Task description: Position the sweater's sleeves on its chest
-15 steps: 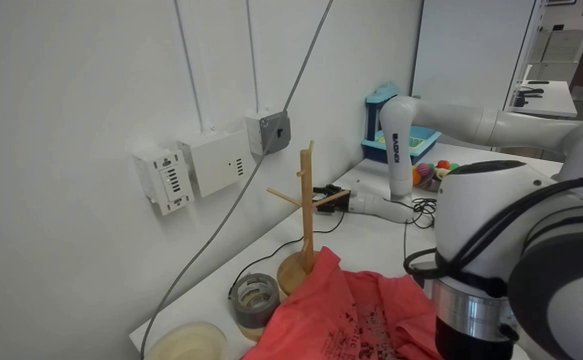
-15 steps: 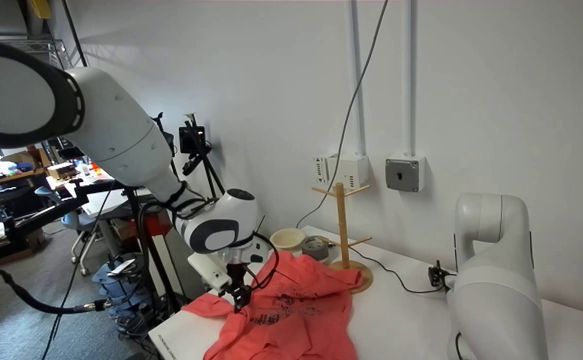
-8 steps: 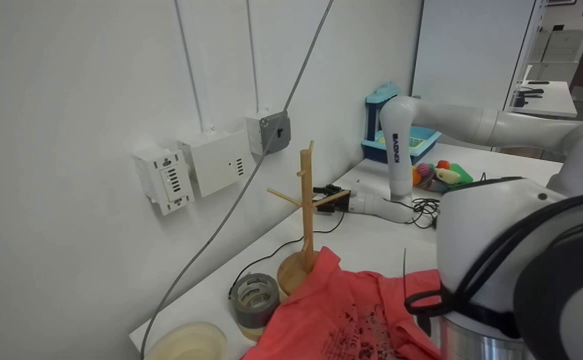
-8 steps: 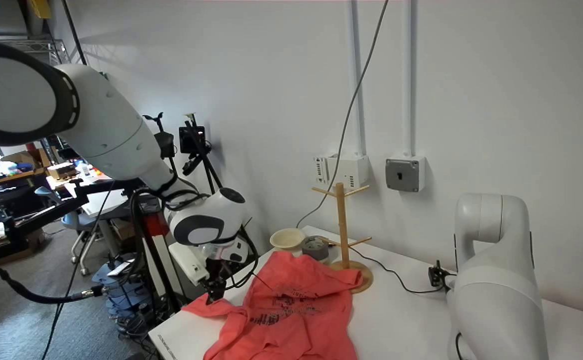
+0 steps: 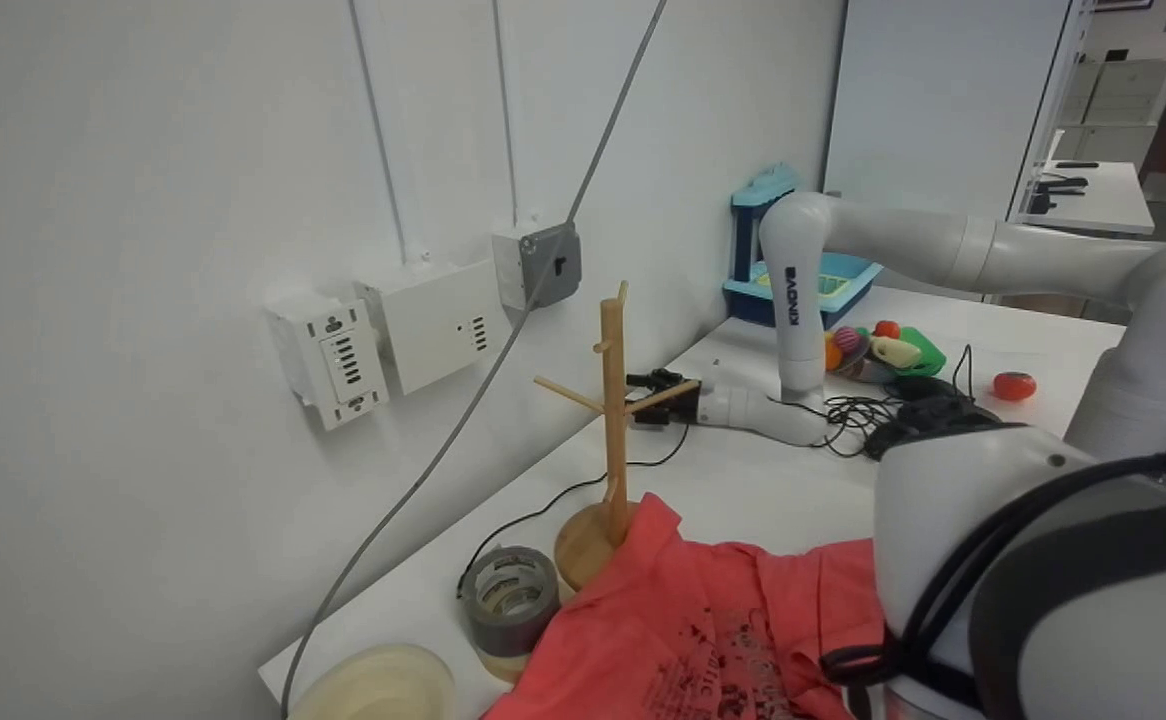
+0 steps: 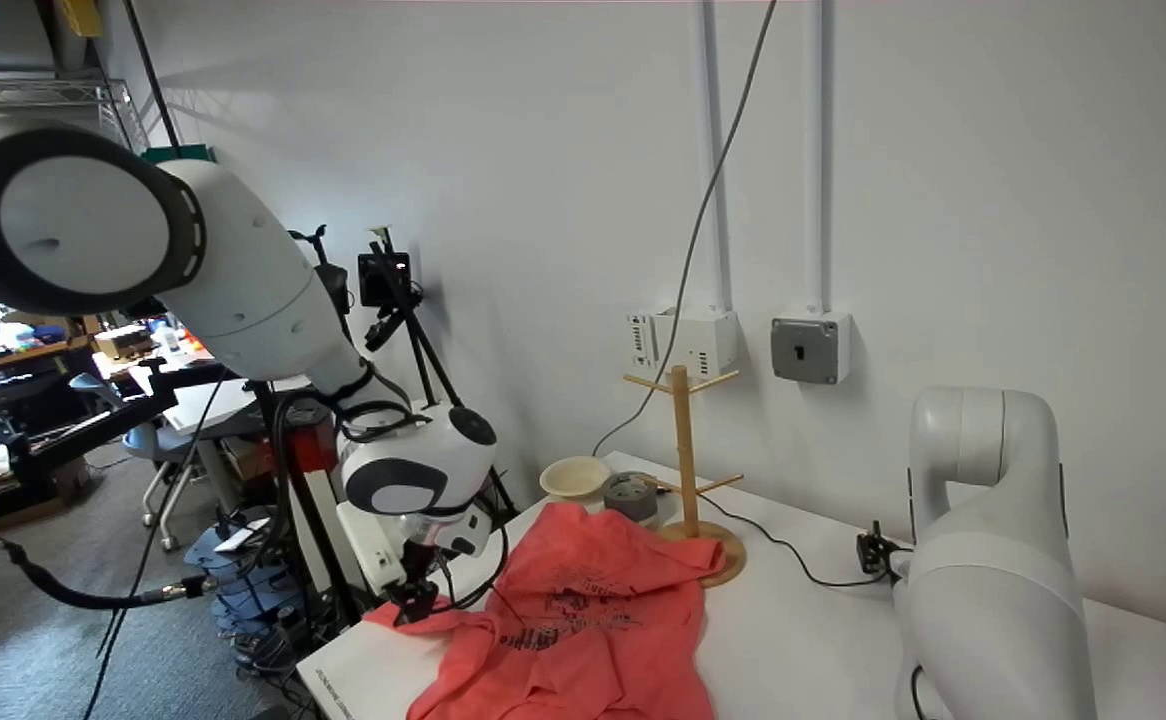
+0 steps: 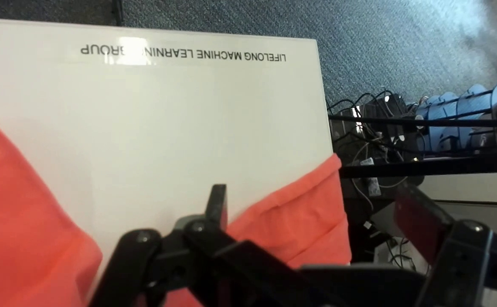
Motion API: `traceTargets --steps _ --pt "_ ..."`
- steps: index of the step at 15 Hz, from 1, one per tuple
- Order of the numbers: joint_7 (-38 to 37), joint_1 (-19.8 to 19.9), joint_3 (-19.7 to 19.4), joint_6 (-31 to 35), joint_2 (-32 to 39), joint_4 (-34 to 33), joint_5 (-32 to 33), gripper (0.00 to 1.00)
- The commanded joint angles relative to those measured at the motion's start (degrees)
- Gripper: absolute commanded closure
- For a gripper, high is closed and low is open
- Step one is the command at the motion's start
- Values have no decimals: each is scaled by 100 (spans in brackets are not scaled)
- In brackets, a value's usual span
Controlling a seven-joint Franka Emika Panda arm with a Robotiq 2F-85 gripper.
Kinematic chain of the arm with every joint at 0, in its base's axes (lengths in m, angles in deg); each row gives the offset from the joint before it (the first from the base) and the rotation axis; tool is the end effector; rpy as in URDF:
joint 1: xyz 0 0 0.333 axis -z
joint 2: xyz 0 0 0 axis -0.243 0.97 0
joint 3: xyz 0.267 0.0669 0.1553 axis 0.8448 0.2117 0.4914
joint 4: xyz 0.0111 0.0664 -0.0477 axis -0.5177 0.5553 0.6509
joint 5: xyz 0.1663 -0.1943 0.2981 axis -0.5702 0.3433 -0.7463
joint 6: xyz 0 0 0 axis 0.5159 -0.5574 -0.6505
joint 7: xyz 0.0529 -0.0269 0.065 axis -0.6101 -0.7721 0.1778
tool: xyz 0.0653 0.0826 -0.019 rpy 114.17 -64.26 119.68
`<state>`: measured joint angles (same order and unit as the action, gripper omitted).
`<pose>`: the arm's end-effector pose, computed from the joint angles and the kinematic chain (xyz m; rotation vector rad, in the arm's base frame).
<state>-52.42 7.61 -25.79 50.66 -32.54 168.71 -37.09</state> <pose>0.4278 0.2586 0.1396 -2.6016 -0.1992 0.5525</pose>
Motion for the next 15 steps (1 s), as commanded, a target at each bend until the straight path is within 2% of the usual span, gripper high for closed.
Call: traceTargets --steps 1,15 --pt "241 -27 5 82 428 -250 -356 0" --pt "86 -133 -94 596 1131 -588 -185 0"
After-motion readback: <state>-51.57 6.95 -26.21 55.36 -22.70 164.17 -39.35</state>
